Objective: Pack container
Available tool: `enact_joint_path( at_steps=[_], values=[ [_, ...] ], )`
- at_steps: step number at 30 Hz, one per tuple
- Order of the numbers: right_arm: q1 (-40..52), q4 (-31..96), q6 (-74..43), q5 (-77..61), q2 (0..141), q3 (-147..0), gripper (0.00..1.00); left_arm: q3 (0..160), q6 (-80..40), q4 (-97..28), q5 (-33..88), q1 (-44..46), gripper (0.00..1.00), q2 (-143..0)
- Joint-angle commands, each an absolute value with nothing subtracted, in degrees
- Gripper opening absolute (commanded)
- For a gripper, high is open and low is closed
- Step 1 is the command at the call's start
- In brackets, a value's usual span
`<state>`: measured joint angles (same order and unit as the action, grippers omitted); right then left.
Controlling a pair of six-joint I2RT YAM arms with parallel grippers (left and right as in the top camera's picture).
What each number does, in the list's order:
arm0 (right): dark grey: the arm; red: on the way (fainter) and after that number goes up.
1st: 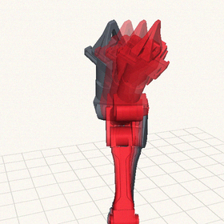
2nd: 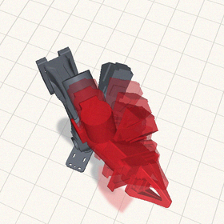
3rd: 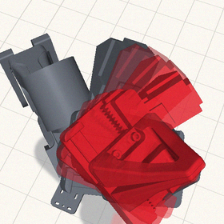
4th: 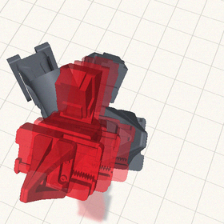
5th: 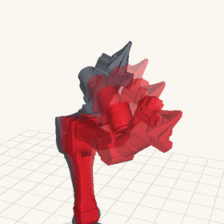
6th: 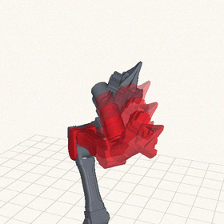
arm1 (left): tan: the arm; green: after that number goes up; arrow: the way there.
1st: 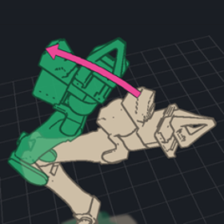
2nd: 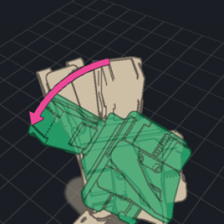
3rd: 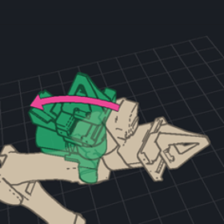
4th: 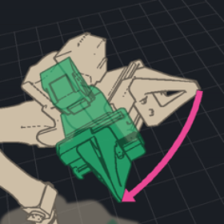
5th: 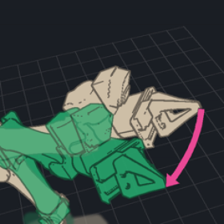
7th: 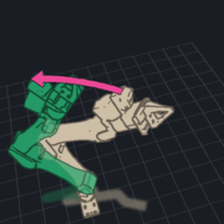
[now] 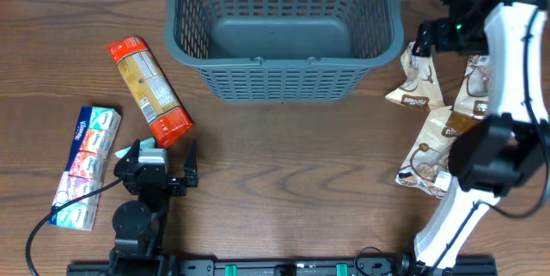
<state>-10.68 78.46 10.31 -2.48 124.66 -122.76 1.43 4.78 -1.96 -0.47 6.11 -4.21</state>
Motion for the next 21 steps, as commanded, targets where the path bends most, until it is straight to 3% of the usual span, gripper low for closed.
enact_joint_path(
  at_steps=[1, 18, 21],
  values=[
    [-10.85, 78.13, 9.23, -1.87, 129.86, -121.71, 0.99, 0.27, 5.48, -4.03, -2.39, 6.31, 0.99, -4.36],
    [-10.85, 73.43, 9.26, -1.72, 142.67, -121.67, 0.99, 0.27, 5.3, -4.03, -2.39, 6.31, 0.99, -4.36],
    [-10.85, 72.75, 9.28, -1.72, 142.74, -121.64, 0.82, 0.27, 5.3, -4.03, -2.39, 6.31, 0.99, -4.36]
  ],
)
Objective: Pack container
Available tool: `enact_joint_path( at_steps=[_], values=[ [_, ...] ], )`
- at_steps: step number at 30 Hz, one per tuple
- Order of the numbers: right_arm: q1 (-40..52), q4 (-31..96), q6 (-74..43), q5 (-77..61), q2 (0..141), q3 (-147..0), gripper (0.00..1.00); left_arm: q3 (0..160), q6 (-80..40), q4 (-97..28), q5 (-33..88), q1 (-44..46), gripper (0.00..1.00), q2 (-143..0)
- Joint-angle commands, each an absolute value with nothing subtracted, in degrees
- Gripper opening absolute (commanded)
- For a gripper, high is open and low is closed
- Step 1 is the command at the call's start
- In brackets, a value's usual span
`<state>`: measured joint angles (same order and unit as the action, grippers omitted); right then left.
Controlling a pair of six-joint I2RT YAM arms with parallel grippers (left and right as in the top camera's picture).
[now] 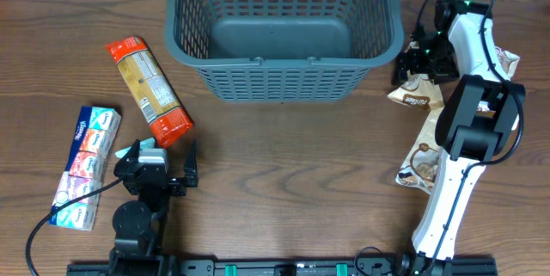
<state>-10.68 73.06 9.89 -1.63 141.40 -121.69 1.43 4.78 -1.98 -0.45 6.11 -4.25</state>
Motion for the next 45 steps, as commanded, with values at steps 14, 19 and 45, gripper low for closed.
enact_joint_path(
  at_steps=[14, 19, 45],
  values=[
    [-10.85, 72.88, 9.23, -2.02, 142.63, -122.02, 0.01, 0.27, 5.3, -4.03, -2.39, 6.31, 0.98, -4.36],
    [-10.96, 74.81, 9.19, -2.15, 139.9, -125.34, 0.01, 0.27, 5.3, -4.03, -2.39, 6.31, 0.99, -4.36],
    [8.8, 76.38, 44.18, -23.46, 105.69, -144.84, 0.01, 0.27, 5.3, -4.03, -2.39, 6.31, 0.99, -4.36]
  ],
)
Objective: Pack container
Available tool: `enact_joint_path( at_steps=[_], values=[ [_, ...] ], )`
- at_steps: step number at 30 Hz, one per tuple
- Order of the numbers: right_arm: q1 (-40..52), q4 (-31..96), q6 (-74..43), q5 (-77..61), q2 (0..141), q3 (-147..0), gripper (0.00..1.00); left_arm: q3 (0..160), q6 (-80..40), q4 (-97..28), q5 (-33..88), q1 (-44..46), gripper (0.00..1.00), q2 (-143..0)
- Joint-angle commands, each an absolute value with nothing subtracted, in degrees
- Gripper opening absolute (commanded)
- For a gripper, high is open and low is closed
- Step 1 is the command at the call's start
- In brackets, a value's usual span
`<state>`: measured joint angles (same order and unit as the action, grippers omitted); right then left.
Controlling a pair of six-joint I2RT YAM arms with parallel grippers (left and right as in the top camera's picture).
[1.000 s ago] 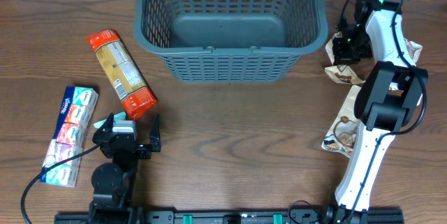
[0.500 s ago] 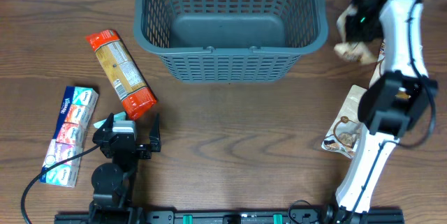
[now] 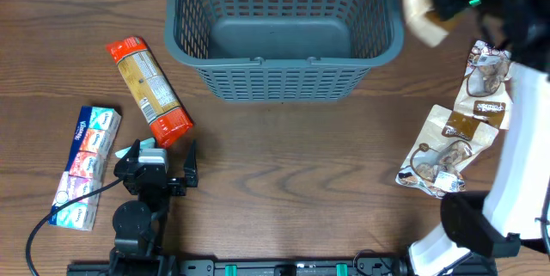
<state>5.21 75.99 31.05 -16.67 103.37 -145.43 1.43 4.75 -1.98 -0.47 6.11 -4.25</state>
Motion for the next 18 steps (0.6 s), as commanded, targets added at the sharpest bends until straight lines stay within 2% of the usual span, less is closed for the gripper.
enact_joint_path(
  at_steps=[1, 7, 18],
  values=[
    [10.2, 76.75, 46.63, -24.45, 106.04, -144.73, 0.01, 0.27, 5.3, -4.03, -2.39, 6.31, 0.99, -4.36],
    [16.97, 76.73, 59.79, -26.57, 111.79, -144.42, 0.01, 0.27, 5.3, -4.03, -2.39, 6.31, 0.98, -4.36],
    [18.52, 83.24, 60.51, -26.39, 132.86, -144.42, 0.01, 0.27, 5.3, -4.03, -2.39, 6.31, 0.99, -4.36]
  ],
)
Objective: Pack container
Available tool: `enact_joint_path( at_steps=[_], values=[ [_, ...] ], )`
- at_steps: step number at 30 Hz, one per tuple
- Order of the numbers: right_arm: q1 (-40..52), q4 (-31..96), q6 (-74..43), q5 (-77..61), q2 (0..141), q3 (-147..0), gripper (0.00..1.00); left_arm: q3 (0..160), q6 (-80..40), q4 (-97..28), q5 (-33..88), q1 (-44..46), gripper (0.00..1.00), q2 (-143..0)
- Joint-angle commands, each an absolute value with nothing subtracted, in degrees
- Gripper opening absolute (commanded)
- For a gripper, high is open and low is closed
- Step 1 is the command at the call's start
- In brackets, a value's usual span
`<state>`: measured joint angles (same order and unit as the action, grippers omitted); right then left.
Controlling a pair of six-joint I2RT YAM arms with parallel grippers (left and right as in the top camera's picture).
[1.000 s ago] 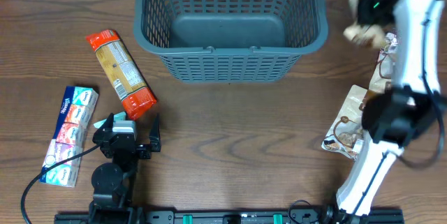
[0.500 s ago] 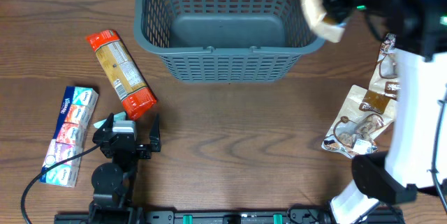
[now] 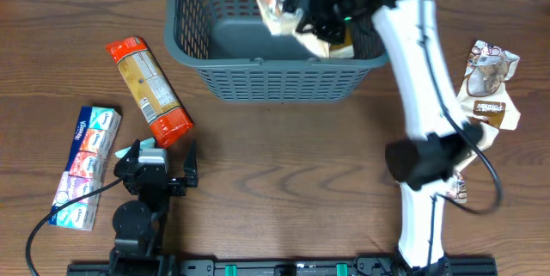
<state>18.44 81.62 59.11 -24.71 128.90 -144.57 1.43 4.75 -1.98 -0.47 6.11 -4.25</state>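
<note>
The grey plastic basket (image 3: 284, 82) stands at the back middle of the table. My right arm reaches across it from the right, and my right gripper (image 3: 302, 5) is shut on a white-and-brown snack pouch (image 3: 277, 11) held over the basket's inside. More snack pouches (image 3: 490, 82) lie at the right, one partly hidden under the arm. An orange cracker pack (image 3: 148, 89) and a row of tissue packs (image 3: 86, 166) lie at the left. My left gripper (image 3: 163, 166) rests open near the front left, beside the cracker pack, holding nothing.
The right arm's white links (image 3: 425, 95) cross the table from the front right up to the basket. A black cable (image 3: 51, 216) runs along the front left by the left arm's base.
My right gripper with the pouch was at the basket's right rim; now it is over the basket's middle, further left. The left arm has not moved.
My right gripper was at the pouches right of the basket, then down on the nearest pouch beside the basket's right wall. Later it held that pouch up at the basket's right rim, and now it holds it over the basket's inside.
</note>
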Motion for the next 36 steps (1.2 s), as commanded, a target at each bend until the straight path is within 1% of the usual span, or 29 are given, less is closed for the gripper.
enact_joint_path(
  at_steps=[1, 6, 7, 8, 9, 10, 11, 12, 13, 14, 15, 16, 19, 21, 23, 25, 26, 28, 30, 33, 34, 36],
  values=[
    [18.52, 84.31, 60.51, -26.39, 134.65, -144.42, 0.01, 0.27, 5.3, -4.03, -2.39, 6.31, 0.99, -4.36],
    [18.52, 87.64, 60.47, -26.39, 138.08, -144.42, 0.02, 0.27, 5.3, -4.03, -2.39, 6.31, 0.99, -4.36],
    [18.52, 87.68, 60.34, -26.39, 138.06, -144.42, 0.04, 0.27, 5.3, -4.03, -2.39, 6.31, 0.98, -4.36],
    [18.52, 87.64, 59.77, -26.39, 137.45, -144.44, 0.13, 0.27, 5.3, -4.03, -2.39, 6.31, 0.99, -4.36],
    [18.52, 87.61, 59.57, -26.39, 136.97, -144.44, 0.25, 0.27, 5.3, -4.03, -2.39, 6.31, 0.99, -4.36],
    [18.5, 87.64, 59.22, -26.39, 136.09, -144.51, 0.31, 0.27, 5.3, -4.03, -2.39, 6.31, 0.99, -4.36],
    [18.46, 87.39, 58.72, -26.37, 135.13, -144.55, 0.33, 0.27, 5.3, -4.03, -2.39, 6.31, 0.98, -4.36],
    [18.46, 87.18, 58.72, -26.39, 133.95, -144.64, 0.38, 0.27, 5.3, -4.03, -2.39, 6.31, 0.99, -4.36],
    [18.41, 86.96, 58.7, -26.41, 132.75, -144.66, 0.47, 0.27, 5.3, -4.03, -2.39, 6.31, 0.99, -4.36],
    [18.41, 86.61, 58.54, -26.39, 130.98, -144.66, 0.82, 0.27, 5.3, -4.03, -2.39, 6.31, 0.99, -4.36],
    [18.41, 85.95, 58.54, -26.15, 128.95, -144.66, 0.86, 0.27, 5.3, -4.03, -2.37, 6.31, 0.98, -4.36],
    [18.39, 85.1, 58.52, -25.85, 127.13, -144.66, 0.85, 0.27, 5.3, -4.03, -2.37, 6.31, 0.99, -4.36],
    [18.28, 82.19, 57.43, -25.45, 119.98, -144.66, 0.77, 0.27, 5.3, -4.03, -2.39, 6.31, 0.98, -4.36],
    [17.78, 80.01, 53.32, -24.01, 115.52, -144.66, 0.76, 0.27, 5.3, -4.03, -2.37, 6.31, 0.98, -4.36],
    [16.53, 77.34, 45.71, -19.31, 110.76, -144.66, 0.74, 0.27, 5.3, -4.03, -2.39, 6.31, 0.98, -4.36],
    [14.55, 74.72, 34.41, -9.98, 106.83, -144.66, 0.71, 0.27, 5.3, -4.03, -2.39, 6.31, 0.99, -4.36],
    [13.1, 73.6, 26.74, -3.57, 105.12, -144.66, 0.7, 0.27, 5.3, -4.03, -2.39, 6.31, 0.98, -4.36],
    [9.67, 73.63, 12.23, 7.46, 102.17, -144.66, 0.84, 0.27, 5.3, -4.03, -2.39, 6.31, 0.99, -4.36],
    [4.97, 76.51, 0.43, 12.69, 99.94, -144.66, 0.91, 0.27, 5.3, -4.03, -2.37, 6.31, 0.99, -4.36],
    [-3.18, 83.09, -6.81, 10.94, 98.41, -144.64, 0.86, 0.27, 5.3, -4.03, -2.37, 6.31, 0.98, -4.36],
    [-6.55, 86.5, -10.04, 10.96, 98.35, -144.64, 0.82, 0.27, 5.3, -4.03, -2.39, 6.31, 0.98, -4.36],
    [-11.33, 91.35, -15.2, 11.31, 98.35, -144.64, 0.81, 0.27, 5.3, -4.03, -2.39, 6.31, 0.98, -4.36]
  ],
)
